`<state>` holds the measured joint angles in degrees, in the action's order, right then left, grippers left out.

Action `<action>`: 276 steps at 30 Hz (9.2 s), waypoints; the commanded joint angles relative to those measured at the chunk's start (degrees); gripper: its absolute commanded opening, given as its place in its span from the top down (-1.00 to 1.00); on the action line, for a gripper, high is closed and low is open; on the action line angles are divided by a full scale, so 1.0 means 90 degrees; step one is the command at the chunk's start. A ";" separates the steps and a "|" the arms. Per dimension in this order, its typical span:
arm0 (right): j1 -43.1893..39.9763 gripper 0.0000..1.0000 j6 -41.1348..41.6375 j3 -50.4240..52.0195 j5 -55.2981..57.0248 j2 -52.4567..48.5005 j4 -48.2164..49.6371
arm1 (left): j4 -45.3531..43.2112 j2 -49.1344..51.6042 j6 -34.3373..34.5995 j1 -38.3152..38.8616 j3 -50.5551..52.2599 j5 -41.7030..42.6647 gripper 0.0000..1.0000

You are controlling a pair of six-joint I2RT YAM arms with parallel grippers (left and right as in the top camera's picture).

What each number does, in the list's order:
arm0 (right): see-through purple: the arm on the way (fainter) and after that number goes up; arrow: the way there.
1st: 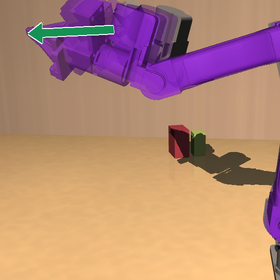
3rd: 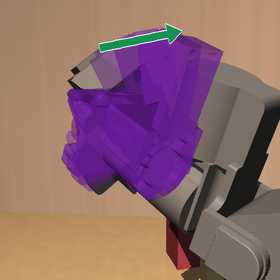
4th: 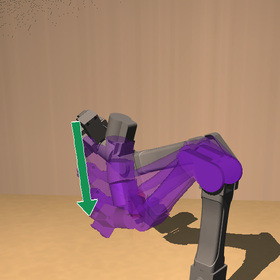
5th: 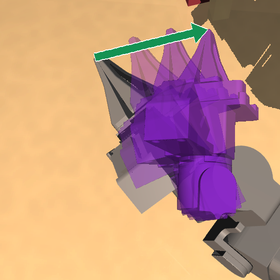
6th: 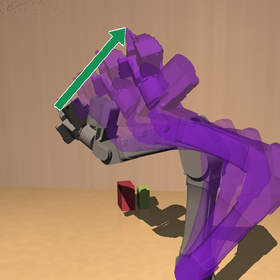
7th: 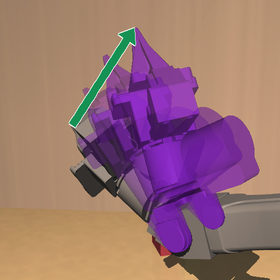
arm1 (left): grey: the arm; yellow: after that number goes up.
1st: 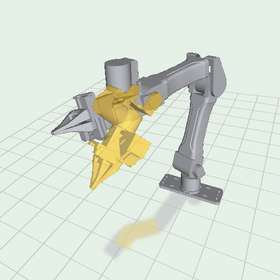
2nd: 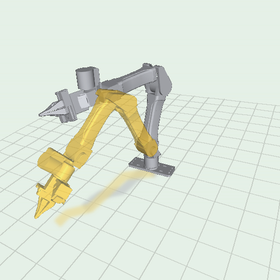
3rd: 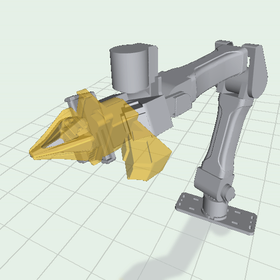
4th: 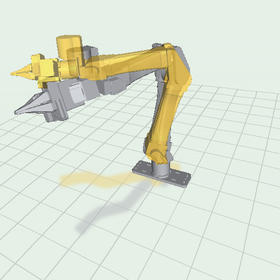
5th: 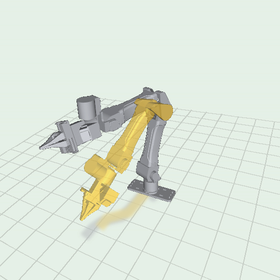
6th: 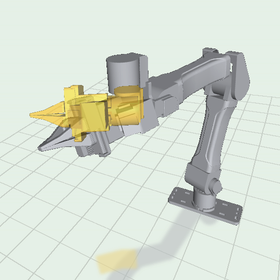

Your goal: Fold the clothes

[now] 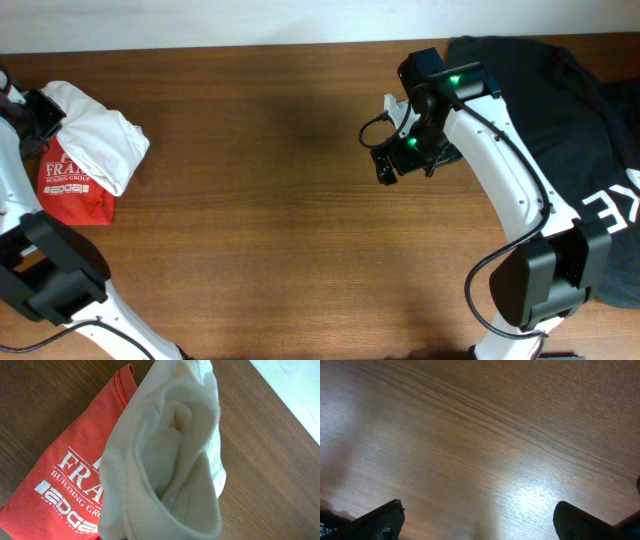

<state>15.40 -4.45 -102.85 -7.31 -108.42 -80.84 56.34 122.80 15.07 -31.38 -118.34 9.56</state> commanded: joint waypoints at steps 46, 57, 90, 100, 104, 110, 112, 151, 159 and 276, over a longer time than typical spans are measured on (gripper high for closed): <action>-0.2266 -0.97 0.0466 0.0117 -0.0612 -0.0061 -0.1462 | 0.4350 -0.0291 -0.1634 0.3815 -0.0027 -0.0216 -0.98; -0.2246 -0.97 0.0333 0.2630 -0.0614 0.3111 0.0527 | 0.2742 -0.2810 -0.1484 0.4014 0.2477 -0.0214 -0.98; -0.2161 -0.97 0.0325 0.5071 -0.0311 0.6686 0.2844 | -0.0223 -1.0809 -0.1394 0.4469 0.7825 -0.0449 -0.98; -0.1809 -0.97 0.0158 0.7667 -0.0299 0.9357 0.6093 | 0.0775 -1.0809 -0.1394 0.4469 0.7825 -0.0449 -0.98; -0.1443 -0.97 0.0160 0.9105 -0.0282 1.0569 0.7745 | 0.0872 -1.0809 -0.1394 0.4469 0.7825 -0.0449 -0.98; -0.1360 -0.97 0.0158 1.0443 -0.0092 1.1931 0.8988 | 0.0879 -1.0809 -0.1394 0.4469 0.7825 -0.0449 -0.98; -0.1370 -0.97 0.0158 1.0712 0.0100 1.2024 0.9197 | 0.0879 -1.0809 -0.1394 0.4469 0.7825 -0.0449 -0.98; -0.1797 -0.97 0.0163 1.1392 0.0486 1.2019 0.8505 | 0.0894 -1.0809 -0.1394 0.4469 0.7825 -0.0449 -0.98; -0.1797 -0.97 0.0163 1.1392 0.0486 1.2019 0.8505 | 0.0940 -1.0809 -0.1399 0.4408 0.7825 -0.0622 -0.98; -0.1797 -0.97 0.0163 1.1392 0.0486 1.2019 0.8505 | -0.5799 -1.3612 -0.2686 0.3315 1.3090 -0.0330 -0.98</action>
<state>-0.40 -3.07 -0.58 -2.83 -0.80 -4.01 4.05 0.69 -7.99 -1.78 -0.80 5.58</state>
